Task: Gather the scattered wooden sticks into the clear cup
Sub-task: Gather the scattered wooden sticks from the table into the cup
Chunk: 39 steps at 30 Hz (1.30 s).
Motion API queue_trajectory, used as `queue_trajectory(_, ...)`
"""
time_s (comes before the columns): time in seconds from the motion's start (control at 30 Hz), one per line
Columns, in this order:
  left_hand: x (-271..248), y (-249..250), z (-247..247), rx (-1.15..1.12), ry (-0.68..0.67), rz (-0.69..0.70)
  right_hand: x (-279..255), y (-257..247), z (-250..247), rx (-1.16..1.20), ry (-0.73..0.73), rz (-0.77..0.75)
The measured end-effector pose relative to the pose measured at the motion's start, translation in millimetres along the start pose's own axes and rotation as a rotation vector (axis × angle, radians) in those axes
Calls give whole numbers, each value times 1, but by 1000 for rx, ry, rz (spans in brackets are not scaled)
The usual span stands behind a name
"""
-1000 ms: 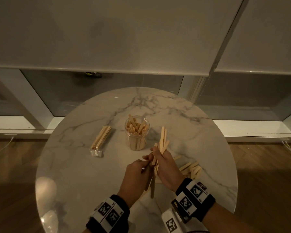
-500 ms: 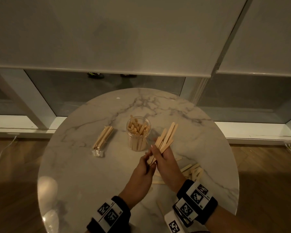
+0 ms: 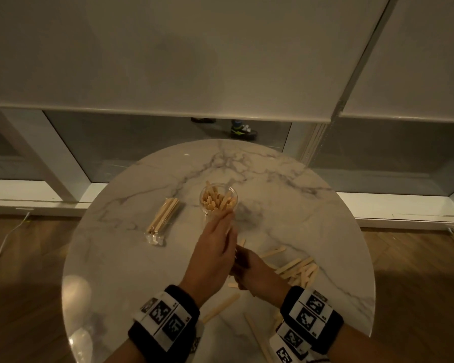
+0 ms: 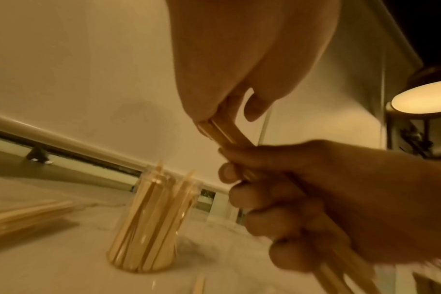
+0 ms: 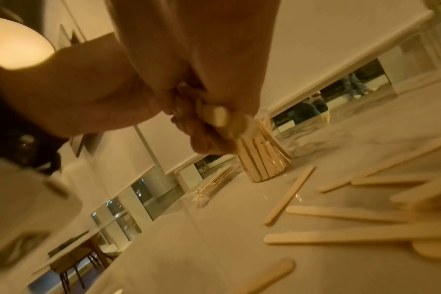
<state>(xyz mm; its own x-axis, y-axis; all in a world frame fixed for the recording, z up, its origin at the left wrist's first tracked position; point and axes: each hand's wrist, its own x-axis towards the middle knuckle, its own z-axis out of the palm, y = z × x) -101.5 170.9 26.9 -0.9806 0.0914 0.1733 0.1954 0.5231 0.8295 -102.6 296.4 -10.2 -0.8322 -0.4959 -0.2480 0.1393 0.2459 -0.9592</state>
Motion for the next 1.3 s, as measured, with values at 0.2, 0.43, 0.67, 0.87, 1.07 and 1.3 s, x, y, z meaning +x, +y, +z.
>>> queue_trajectory(0.2,-16,-9,3,99,-173,-11,-1,-1,-3,-120,-3,18)
queue_trajectory(0.43,-10,2,-3,-98,-120,-134,24,5,-1,-62,45,74)
queue_trajectory(0.67,-8,-8,-20,-180,52,-147,41,-44,-33,-41,306,-21)
queue_trajectory(0.87,-30,-34,-31,-62,-19,-283,107,-81,-70,228,516,-304)
queue_trajectory(1.07,-51,-61,-25,107,-208,-256,154,-64,-68,-37,394,-177)
queue_trajectory(1.3,-92,-95,-23,156,-231,-378,154,-31,-61,-172,380,-80)
